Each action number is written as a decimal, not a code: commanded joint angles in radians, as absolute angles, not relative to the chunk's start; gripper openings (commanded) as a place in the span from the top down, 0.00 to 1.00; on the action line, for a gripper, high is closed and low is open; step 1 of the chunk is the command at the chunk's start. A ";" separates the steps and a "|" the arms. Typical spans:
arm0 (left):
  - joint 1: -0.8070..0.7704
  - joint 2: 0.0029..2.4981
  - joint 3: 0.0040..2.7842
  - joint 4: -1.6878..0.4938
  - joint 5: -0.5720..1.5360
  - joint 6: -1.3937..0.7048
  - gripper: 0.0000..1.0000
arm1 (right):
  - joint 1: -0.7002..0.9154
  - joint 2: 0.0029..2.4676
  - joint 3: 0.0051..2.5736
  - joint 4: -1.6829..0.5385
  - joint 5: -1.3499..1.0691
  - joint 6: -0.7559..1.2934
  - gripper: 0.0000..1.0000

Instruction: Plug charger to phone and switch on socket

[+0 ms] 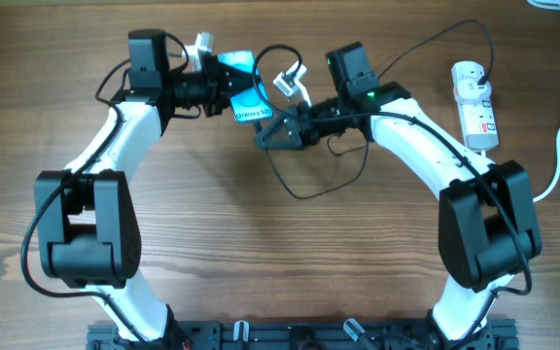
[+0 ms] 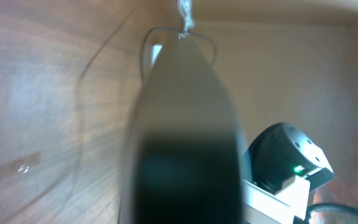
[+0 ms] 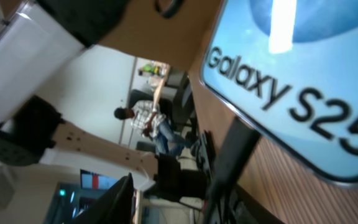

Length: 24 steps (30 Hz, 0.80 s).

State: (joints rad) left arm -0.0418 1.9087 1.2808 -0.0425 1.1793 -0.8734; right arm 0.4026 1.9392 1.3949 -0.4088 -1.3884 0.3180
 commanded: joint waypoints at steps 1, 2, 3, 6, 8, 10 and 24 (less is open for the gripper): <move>-0.034 1.897 1.288 0.080 1.293 -1.033 0.96 | 0.393 1.940 1.398 -0.285 -1.461 0.525 0.53; -0.035 1.897 1.288 0.108 1.306 -1.063 0.96 | 0.393 1.940 1.398 -0.249 -1.461 0.554 0.55; -0.035 1.897 1.288 0.130 1.313 -1.078 0.96 | 0.393 1.940 1.398 -0.237 -1.461 0.558 0.60; -0.035 1.897 1.288 0.143 1.312 -1.085 0.96 | 0.393 1.940 1.398 -0.239 -1.459 0.552 0.73; -0.035 1.897 1.288 0.143 1.312 -1.085 0.96 | 0.394 1.940 1.398 -0.242 -1.437 0.553 0.77; -0.035 1.897 1.288 0.143 1.312 -1.085 0.96 | 0.393 1.940 1.398 -0.247 -1.406 0.559 0.82; -0.035 1.897 1.288 0.143 1.344 -1.065 0.96 | 0.393 1.940 1.398 -0.167 -1.351 0.682 0.96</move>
